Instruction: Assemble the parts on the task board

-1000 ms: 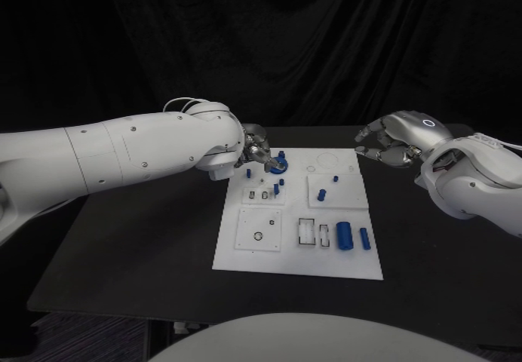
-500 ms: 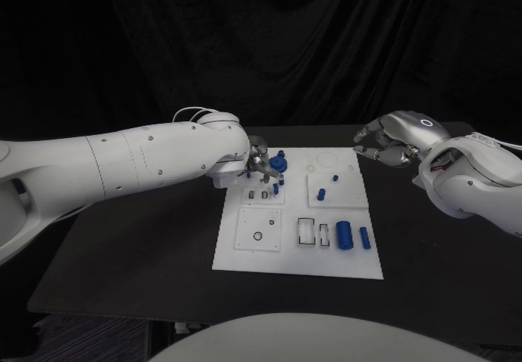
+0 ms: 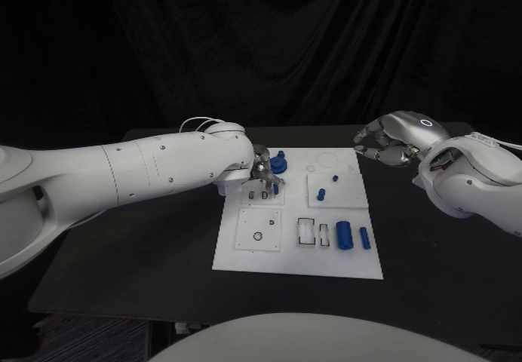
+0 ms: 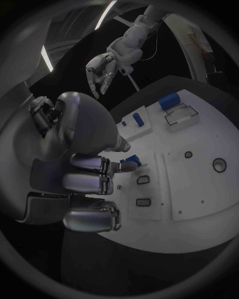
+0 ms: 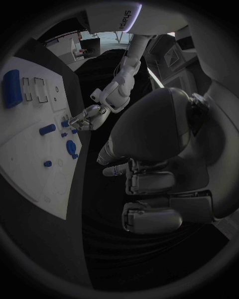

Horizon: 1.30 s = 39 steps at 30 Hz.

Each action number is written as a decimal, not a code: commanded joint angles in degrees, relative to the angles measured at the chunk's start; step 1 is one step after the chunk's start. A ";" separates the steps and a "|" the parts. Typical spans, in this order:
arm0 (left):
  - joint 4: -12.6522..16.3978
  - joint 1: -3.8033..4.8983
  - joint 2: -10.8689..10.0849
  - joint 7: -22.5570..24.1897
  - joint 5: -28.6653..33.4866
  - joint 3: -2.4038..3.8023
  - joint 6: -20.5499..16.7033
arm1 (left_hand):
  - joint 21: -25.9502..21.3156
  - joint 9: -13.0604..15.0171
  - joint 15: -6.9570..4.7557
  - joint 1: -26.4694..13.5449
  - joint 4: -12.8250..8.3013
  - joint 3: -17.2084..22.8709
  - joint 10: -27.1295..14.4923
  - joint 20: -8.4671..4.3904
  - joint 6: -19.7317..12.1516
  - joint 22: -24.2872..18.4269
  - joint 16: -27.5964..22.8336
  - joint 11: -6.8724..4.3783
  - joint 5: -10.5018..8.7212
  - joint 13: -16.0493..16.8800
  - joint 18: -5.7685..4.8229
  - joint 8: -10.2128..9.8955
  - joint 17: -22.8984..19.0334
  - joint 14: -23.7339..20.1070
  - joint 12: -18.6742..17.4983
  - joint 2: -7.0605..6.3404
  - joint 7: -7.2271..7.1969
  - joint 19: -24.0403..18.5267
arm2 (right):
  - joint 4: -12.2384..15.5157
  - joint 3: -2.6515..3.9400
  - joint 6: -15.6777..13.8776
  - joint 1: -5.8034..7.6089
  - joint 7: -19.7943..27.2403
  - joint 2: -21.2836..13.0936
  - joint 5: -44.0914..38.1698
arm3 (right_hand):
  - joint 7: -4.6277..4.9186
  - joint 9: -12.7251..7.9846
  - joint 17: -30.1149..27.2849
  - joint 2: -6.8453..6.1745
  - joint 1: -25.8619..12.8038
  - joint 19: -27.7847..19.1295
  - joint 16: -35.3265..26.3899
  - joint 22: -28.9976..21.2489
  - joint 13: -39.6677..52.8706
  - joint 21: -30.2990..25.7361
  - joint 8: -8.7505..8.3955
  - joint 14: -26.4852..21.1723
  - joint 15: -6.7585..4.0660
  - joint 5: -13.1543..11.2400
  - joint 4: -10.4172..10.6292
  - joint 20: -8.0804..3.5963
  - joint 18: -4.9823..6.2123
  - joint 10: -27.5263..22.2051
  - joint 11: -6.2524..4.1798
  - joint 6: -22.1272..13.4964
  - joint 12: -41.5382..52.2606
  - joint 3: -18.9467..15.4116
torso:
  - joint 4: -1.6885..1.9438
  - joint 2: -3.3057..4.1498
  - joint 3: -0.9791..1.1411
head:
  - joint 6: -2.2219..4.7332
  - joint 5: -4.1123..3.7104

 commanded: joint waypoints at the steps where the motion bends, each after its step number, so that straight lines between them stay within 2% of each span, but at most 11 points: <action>1: -0.08 -0.24 0.30 0.42 0.05 0.06 -1.01 | -0.35 0.05 -0.42 -0.48 0.13 0.30 6.06 -0.28 -0.30 -0.05 0.15 -0.37 0.21 15.06 -0.64 -0.29 15.06 5.95 0.15 0.01 -0.07 -0.24 | -0.06 0.04 0.51 -0.10 -0.42 -0.03 0.41 | 0.10 -0.08 14.23 -0.04 0.72 4.17 -0.11 13.69 15.02 -0.15 0.06 5.81 0.09 0.28 0.11 0.19 -0.31 5.82 0.37 0.36 0.33 0.38 | -0.02 -0.02 -0.04 | 0.00 -0.04; 4: -0.17 -0.44 0.38 0.36 0.05 0.06 -0.92 | -0.40 0.10 -0.41 -0.53 0.15 0.33 6.06 -0.27 -0.28 -0.15 0.15 -0.36 0.20 15.06 -0.62 -0.37 15.06 5.95 0.15 0.03 -0.06 -0.30 | -0.14 0.04 0.66 -0.12 -0.55 -0.04 0.50 | 0.11 -0.10 14.20 -0.04 0.77 4.14 -0.14 13.67 14.95 -0.21 0.04 5.81 0.11 0.41 0.08 0.20 -0.30 5.75 0.40 0.39 0.28 0.43 | 0.06 -0.05 -0.03 | 0.00 -0.14; 9: -0.50 -0.61 0.38 0.38 0.05 0.06 -0.97 | -0.45 0.15 -0.41 -0.54 0.14 0.36 6.06 -0.27 -0.25 -0.23 0.15 -0.35 0.19 15.06 -0.60 -0.41 15.06 5.95 0.15 0.05 -0.06 -0.35 | -0.21 0.04 1.03 -0.13 -0.82 -0.12 0.54 | 0.13 -0.14 14.18 -0.04 0.90 4.13 -0.16 13.66 14.89 -0.25 0.00 5.80 0.14 0.69 -0.01 0.22 -0.29 5.69 0.42 0.43 0.24 0.57 | -0.06 -0.04 -0.05 | 0.00 -0.04; 14: -0.98 -0.74 0.46 0.59 0.05 0.06 -1.02 | -0.60 0.40 -0.37 -0.62 0.12 0.52 6.06 -0.24 -0.27 -0.43 0.15 -0.31 0.23 15.06 -0.56 -0.79 15.06 5.95 0.15 0.09 -0.02 -0.49 | -0.31 0.04 1.47 -0.14 -1.06 -0.04 0.56 | 0.14 -0.16 14.08 -0.03 0.97 4.09 -0.26 13.63 14.76 -0.33 -0.02 5.77 0.16 0.83 -0.05 0.23 -0.27 5.57 0.44 0.46 0.15 0.65 | 0.02 -0.07 -0.08 | 0.00 -0.31; 18: -1.23 -0.82 0.58 1.06 0.05 0.06 -1.18 | -0.49 0.42 -0.37 -0.61 0.11 0.55 6.06 -0.24 -0.27 -0.17 0.15 -0.31 0.23 15.06 -0.62 -0.82 15.06 5.95 0.15 0.10 -0.02 -0.35 | -0.39 0.04 1.75 -0.19 -1.12 0.09 0.57 | 0.14 -0.17 14.09 -0.02 1.01 4.07 -0.26 13.62 14.70 -0.36 -0.03 5.77 0.16 0.91 -0.08 0.24 -0.26 5.51 0.46 0.49 0.11 0.70 | -0.09 -0.13 -0.03 | 0.00 -0.34; 21: -1.51 -0.87 0.73 1.12 0.05 0.06 -1.03 | -0.48 0.49 -0.37 -0.59 0.08 0.62 6.06 -0.24 -0.28 -0.12 0.15 -0.31 0.28 15.06 -0.63 -0.91 15.06 5.95 0.15 0.13 -0.02 -0.32 | -0.45 0.04 1.95 -0.24 -1.16 0.20 0.57 | 0.15 -0.19 14.06 0.00 1.09 4.06 -0.29 13.61 14.66 -0.39 -0.04 5.77 0.18 1.04 -0.13 0.25 -0.25 5.47 0.48 0.55 0.08 0.79 | 0.04 -0.17 0.00 | 0.00 -0.41; 29: -2.87 -1.16 1.17 1.75 0.05 0.06 -1.79 | -0.63 0.79 -0.32 -0.63 -0.04 0.88 6.06 -0.20 -0.47 -0.29 0.15 -0.24 0.46 15.06 -0.58 -1.69 15.06 5.95 0.15 0.08 0.08 -0.42 | -0.72 0.04 2.49 -0.34 -1.19 0.40 1.00 | 0.15 -0.23 13.83 0.00 1.34 3.95 -0.52 13.52 14.42 -0.63 -0.02 5.70 0.22 1.50 -0.33 0.30 -0.19 5.23 0.53 0.84 -0.10 1.07 | -0.09 -0.21 -0.02 | 0.00 -0.38; 39: -3.61 -1.55 1.56 2.41 0.05 0.06 -2.05 | -0.74 0.87 -0.29 -0.70 -0.07 0.96 6.06 -0.18 -0.51 -0.46 0.15 -0.19 0.51 15.06 -0.55 -2.07 15.06 5.95 0.15 0.04 0.14 -0.52 | -0.98 0.04 2.57 -0.45 -1.00 0.55 1.46 | 0.16 -0.26 13.71 -0.02 1.49 3.87 -0.65 13.47 14.20 -0.79 -0.02 5.67 0.28 1.85 -0.47 0.33 -0.15 5.02 0.62 1.03 -0.25 1.26 | -0.04 -0.24 0.03 | 0.00 -0.73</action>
